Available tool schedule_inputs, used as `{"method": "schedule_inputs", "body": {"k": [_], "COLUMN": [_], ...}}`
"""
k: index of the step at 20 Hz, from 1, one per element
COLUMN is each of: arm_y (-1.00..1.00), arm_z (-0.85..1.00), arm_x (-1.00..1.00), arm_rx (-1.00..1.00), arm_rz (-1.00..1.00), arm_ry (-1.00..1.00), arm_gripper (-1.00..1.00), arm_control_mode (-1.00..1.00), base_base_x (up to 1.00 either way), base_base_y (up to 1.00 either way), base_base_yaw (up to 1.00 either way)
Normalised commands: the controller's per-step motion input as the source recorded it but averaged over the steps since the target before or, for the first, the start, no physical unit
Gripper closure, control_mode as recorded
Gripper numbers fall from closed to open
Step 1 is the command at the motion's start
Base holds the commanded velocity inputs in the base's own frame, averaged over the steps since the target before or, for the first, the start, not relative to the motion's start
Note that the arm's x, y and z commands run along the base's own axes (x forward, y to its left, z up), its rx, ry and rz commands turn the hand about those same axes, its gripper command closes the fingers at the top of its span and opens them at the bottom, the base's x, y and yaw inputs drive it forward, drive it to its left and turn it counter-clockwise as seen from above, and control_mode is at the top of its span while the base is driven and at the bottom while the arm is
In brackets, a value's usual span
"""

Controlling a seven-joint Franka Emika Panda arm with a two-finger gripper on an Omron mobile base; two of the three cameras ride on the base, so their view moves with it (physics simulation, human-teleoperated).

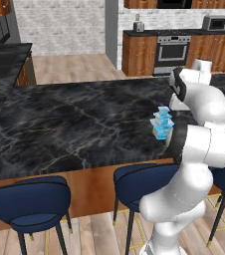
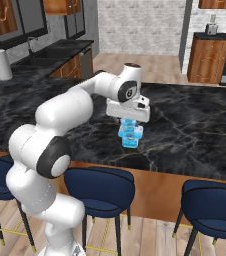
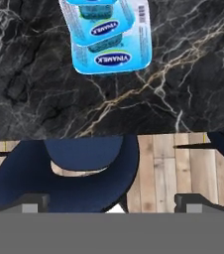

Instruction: Stack the yogurt containers by placing the smaller containers on top of the larger containers.

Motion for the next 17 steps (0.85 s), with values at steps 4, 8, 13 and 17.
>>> {"method": "schedule_inputs", "body": {"k": [4, 8, 13, 17], "arm_y": [0.00, 0.00, 0.00, 0.00], "arm_z": [0.00, 0.00, 0.00, 0.04], "arm_x": [-0.50, -0.55, -0.49, -0.43], "arm_rx": [0.00, 0.00, 0.00, 0.00], "arm_rz": [0.00, 0.00, 0.00, 0.00], "arm_ry": [0.00, 0.01, 0.02, 0.02], "arm_gripper": [-1.00, -1.00, -1.00, -1.00], "arm_control_mode": [-1.00, -1.00, -1.00, -1.00], "base_base_x": [0.00, 0.00, 0.00, 0.00], "base_base_y": [0.00, 0.00, 0.00, 0.00], "base_base_yaw": [0.00, 0.00, 0.00, 0.00]}}
